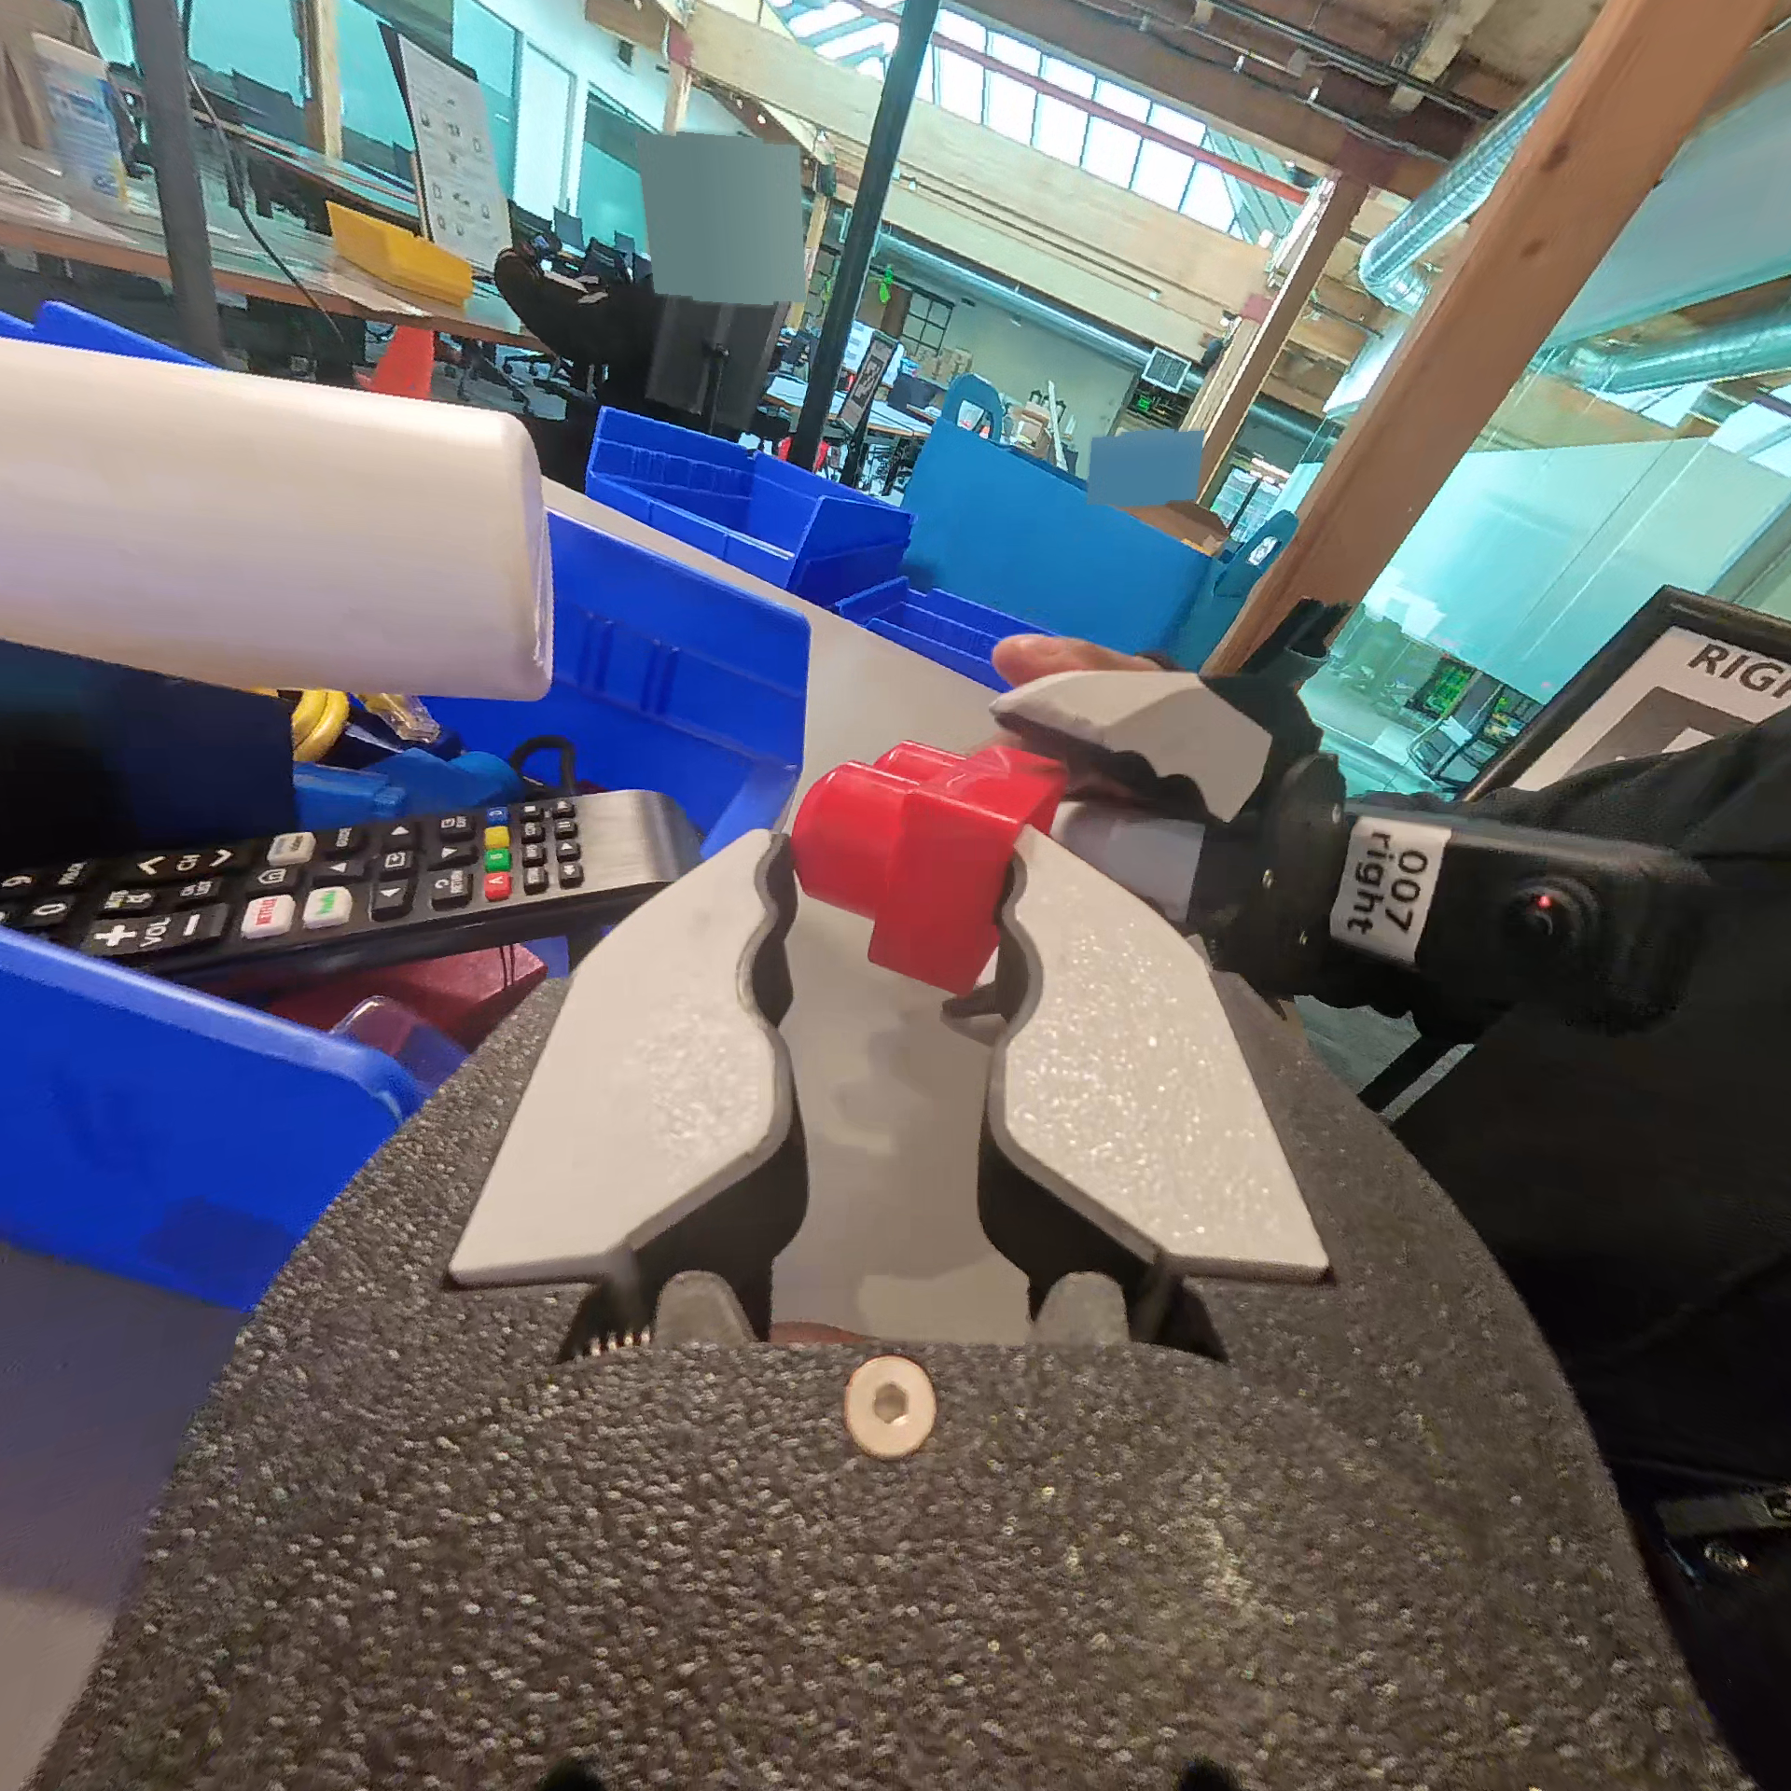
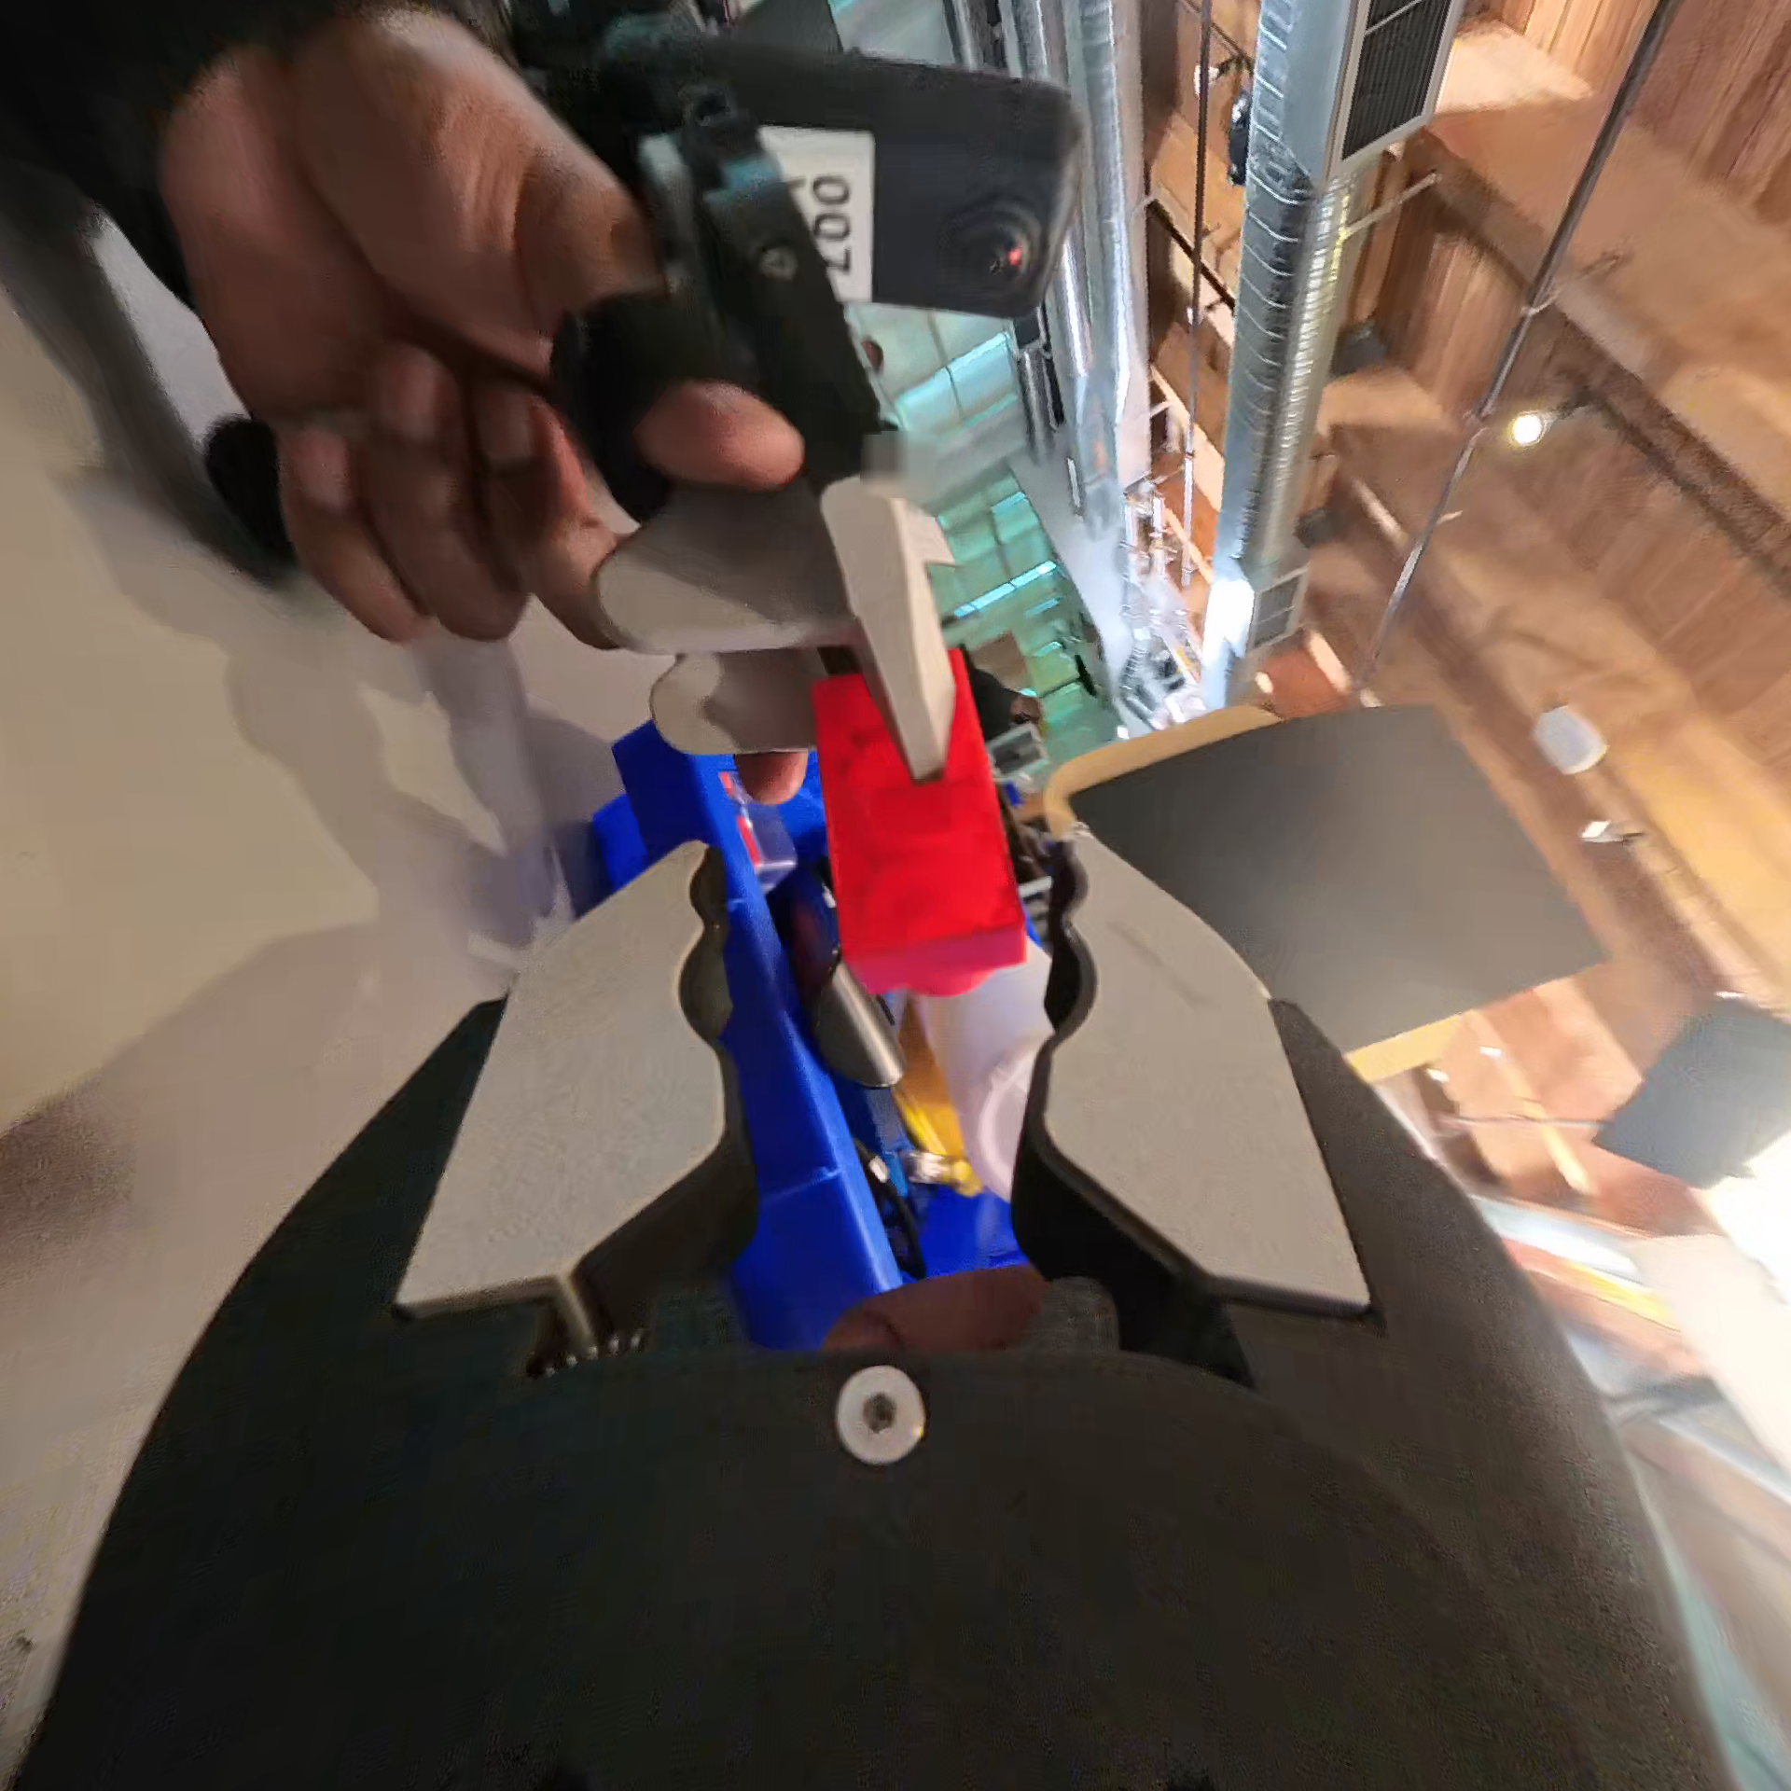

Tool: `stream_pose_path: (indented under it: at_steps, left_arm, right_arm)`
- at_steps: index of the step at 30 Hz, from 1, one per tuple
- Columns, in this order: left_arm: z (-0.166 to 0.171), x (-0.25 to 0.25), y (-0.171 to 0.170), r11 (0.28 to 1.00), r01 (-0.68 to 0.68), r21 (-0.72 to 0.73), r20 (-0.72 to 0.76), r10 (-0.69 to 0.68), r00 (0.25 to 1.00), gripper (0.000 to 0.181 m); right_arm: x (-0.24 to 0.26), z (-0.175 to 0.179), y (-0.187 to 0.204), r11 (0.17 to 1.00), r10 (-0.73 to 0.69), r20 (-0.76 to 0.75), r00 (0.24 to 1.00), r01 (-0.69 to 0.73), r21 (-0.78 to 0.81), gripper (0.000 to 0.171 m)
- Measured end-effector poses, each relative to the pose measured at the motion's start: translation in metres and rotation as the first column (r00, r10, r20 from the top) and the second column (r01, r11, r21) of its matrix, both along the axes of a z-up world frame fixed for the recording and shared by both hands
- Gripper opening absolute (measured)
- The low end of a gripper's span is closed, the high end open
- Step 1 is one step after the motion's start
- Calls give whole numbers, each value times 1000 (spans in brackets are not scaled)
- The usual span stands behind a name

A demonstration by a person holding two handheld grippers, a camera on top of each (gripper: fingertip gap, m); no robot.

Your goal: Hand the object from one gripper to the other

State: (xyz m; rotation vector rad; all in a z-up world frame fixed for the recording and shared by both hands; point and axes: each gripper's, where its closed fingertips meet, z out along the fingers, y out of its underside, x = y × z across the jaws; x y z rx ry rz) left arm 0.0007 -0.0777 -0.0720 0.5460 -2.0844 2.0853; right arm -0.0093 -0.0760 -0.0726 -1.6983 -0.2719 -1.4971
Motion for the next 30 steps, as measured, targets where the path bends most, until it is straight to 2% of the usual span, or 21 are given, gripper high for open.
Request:
stream_pose_path:
  at_steps: [2, 4, 6, 8, 14, 18, 22, 24, 26, 30]
  left_arm:
    - [-1, -2, -2, 1000, -6, 8, 5, 6, 1000, 40]
    - [-2, -2, -2, 1000, -10, 17, 18, 10, 1000, 40]
    - [0, -3, -2, 1000, 5, 8, 42, -5, 999, 43]
    - [5, -3, 0, 1000, 4, -2, 91, -4, 996, 54]
    - [13, -5, 5, 999, -25, 45, 369, 7, 930, 62]
    - [13, -14, 3, 996, -28, 80, 522, -18, 853, 60]
    - [7, -21, 2, 989, -36, 143, 654, -67, 754, 59]
    - [3, -26, 2, 985, -23, 174, 688, -105, 718, 52]
    - [-1, -32, 2, 980, 5, 200, 694, -146, 705, 41]
    - [-2, -30, 1, 975, 6, 221, 648, -151, 746, 40]
  right_arm:
    - [4, 2, 0, 998, -68, 46, 997, 67, 10, 54]
    - [7, 5, -2, 995, -90, 26, 996, 89, 38, 38]
    - [10, 4, -5, 994, -64, -60, 996, 68, 81, 37]
    - [13, 5, -9, 987, -21, -165, 986, 46, 152, 38]
    - [16, 9, -15, 935, 164, -415, 895, -7, 354, 37]
    - [11, 6, -12, 923, 235, -479, 846, -41, 382, 37]
    - [-8, 1, 0, 910, 352, -519, 779, -155, 384, 37]
    - [-14, -2, 4, 909, 375, -533, 758, -188, 373, 37]
    - [-16, -4, 4, 909, 383, -536, 752, -202, 365, 37]
    - [-16, -4, 4, 905, 389, -530, 753, -207, 372, 38]
